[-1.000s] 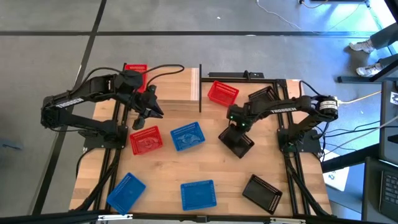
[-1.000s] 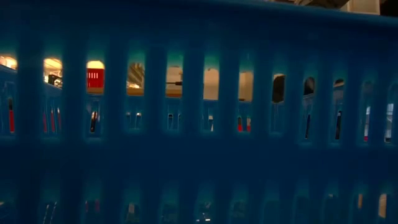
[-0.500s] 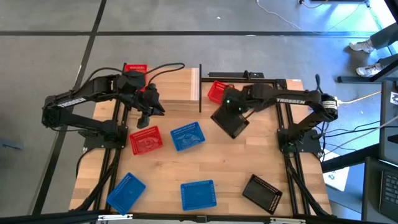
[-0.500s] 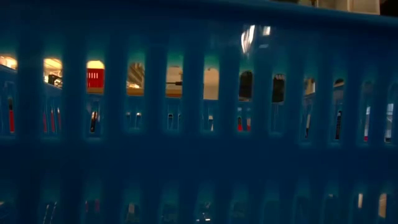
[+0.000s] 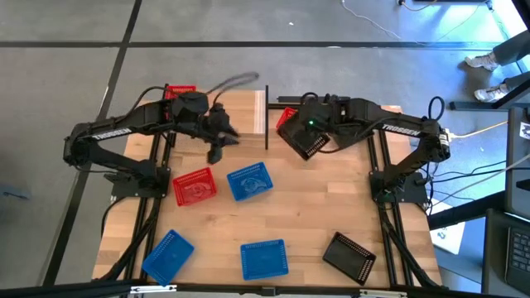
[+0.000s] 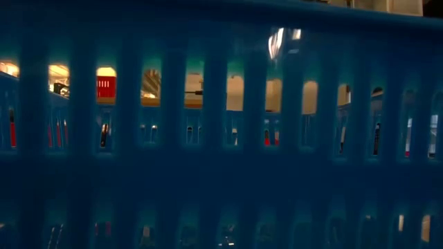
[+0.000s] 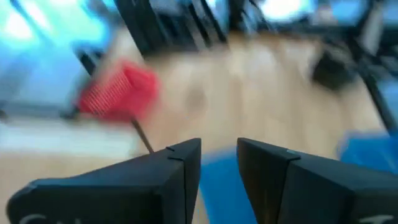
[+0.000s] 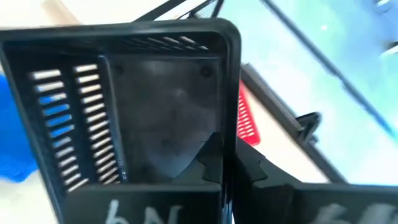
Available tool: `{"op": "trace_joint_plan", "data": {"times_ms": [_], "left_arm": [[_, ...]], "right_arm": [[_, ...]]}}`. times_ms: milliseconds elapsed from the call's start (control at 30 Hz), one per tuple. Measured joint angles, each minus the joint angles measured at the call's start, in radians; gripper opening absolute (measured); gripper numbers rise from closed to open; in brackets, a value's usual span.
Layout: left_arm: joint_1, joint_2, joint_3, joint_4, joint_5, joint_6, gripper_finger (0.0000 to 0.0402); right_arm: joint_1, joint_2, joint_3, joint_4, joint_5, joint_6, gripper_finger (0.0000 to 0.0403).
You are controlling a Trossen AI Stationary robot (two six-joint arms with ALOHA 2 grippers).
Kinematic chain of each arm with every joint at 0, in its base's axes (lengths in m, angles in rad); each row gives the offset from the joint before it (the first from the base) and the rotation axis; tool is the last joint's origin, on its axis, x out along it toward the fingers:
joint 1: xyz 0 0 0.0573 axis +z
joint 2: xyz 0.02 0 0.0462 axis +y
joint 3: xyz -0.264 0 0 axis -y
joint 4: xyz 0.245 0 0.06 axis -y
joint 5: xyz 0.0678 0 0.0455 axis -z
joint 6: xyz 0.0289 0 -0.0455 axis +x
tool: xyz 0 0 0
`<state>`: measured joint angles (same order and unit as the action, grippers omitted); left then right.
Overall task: Stack baskets on shelf by color
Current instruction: Put the middle black bin on the shelf
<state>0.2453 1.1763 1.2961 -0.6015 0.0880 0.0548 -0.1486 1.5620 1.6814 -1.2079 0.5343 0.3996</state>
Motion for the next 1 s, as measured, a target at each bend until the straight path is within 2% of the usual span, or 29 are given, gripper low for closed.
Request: {"op": "trace_joint_plan", "data": {"times_ms": [133,267,367,533,833,1000], "left_arm": [[-0.014,0.038,0.001,0.168,-0.082,0.099,0.0096],[-0.037,0.092,0.0,0.337,-0.134,0.307,0.0096],[-0.054,0.132,0.001,0.478,-0.19,0.463,0.0096],[-0.065,0.219,0.001,0.659,-0.325,0.595,0.0096],[-0.064,0.322,0.001,0.777,-0.527,0.672,0.0096],[-0.065,0.341,0.001,0.798,-0.544,0.689,0.0096]], "right_arm": [[0.001,0.001,-0.001,0.013,0.137,-0.017,0.0],[0.0,0.001,-0.001,0.047,0.235,-0.017,0.0],[0.003,0.001,-0.001,0.076,0.29,-0.023,0.0],[0.015,0.001,-0.001,0.153,0.367,-0.086,0.0],[0.034,0.001,-0.001,0.268,0.398,-0.197,0.0],[0.034,0.001,-0.002,0.279,0.4,-0.211,0.0]]}}
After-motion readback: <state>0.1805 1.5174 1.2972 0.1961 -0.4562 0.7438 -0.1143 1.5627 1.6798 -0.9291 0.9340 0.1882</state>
